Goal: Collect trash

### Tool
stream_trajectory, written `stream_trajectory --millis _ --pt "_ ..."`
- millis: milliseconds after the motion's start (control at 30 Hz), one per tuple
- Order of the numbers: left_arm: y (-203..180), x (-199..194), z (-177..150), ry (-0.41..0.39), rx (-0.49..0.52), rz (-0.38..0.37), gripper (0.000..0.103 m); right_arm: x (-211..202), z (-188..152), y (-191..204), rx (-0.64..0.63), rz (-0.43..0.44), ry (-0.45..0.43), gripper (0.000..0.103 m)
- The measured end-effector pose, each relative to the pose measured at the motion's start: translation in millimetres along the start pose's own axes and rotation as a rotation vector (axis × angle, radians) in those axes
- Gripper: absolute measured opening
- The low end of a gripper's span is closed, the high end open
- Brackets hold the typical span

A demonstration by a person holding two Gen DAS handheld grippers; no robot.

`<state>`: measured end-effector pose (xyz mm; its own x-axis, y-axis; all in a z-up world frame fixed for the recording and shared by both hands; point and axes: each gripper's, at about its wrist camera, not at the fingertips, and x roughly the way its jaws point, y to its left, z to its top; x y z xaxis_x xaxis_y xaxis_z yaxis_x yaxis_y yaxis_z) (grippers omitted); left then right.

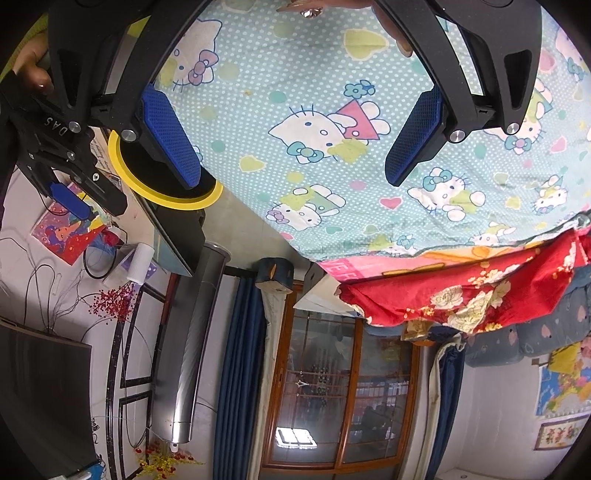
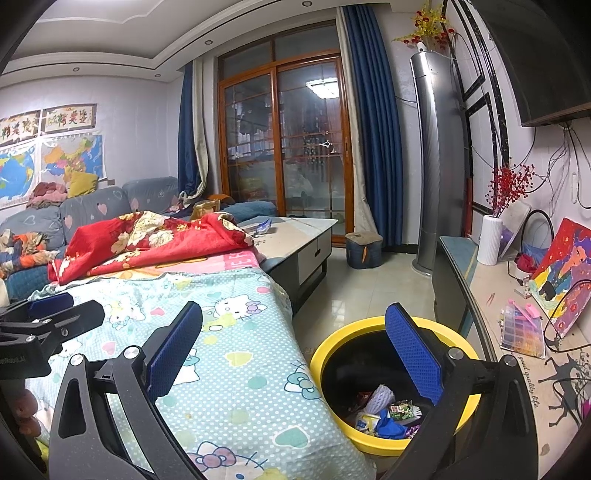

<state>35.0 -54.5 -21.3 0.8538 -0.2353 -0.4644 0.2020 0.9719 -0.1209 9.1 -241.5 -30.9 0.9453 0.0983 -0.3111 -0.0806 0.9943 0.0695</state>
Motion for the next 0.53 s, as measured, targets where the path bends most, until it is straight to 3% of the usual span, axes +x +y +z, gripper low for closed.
stream_trajectory --millis 167,267,367,400,533 --pt "28 8 3 0.062 -0.085 0.034 0.092 18 16 16 0.019 0.065 0.041 0.096" --pt "79 4 10 0.083 -0.164 0.143 0.092 36 31 52 0.0 0.169 0.082 0.096" --pt "155 -12 12 0.079 -0.233 0.37 0.092 61 44 130 -0.085 0.331 0.151 0.096" --pt "194 -21 10 0.093 -0.275 0.489 0.092 70 45 160 -0.115 0.402 0.192 0.096" --pt "316 -44 -9 0.202 -0.415 0.766 0.092 103 32 287 -0.207 0.607 0.398 0.096"
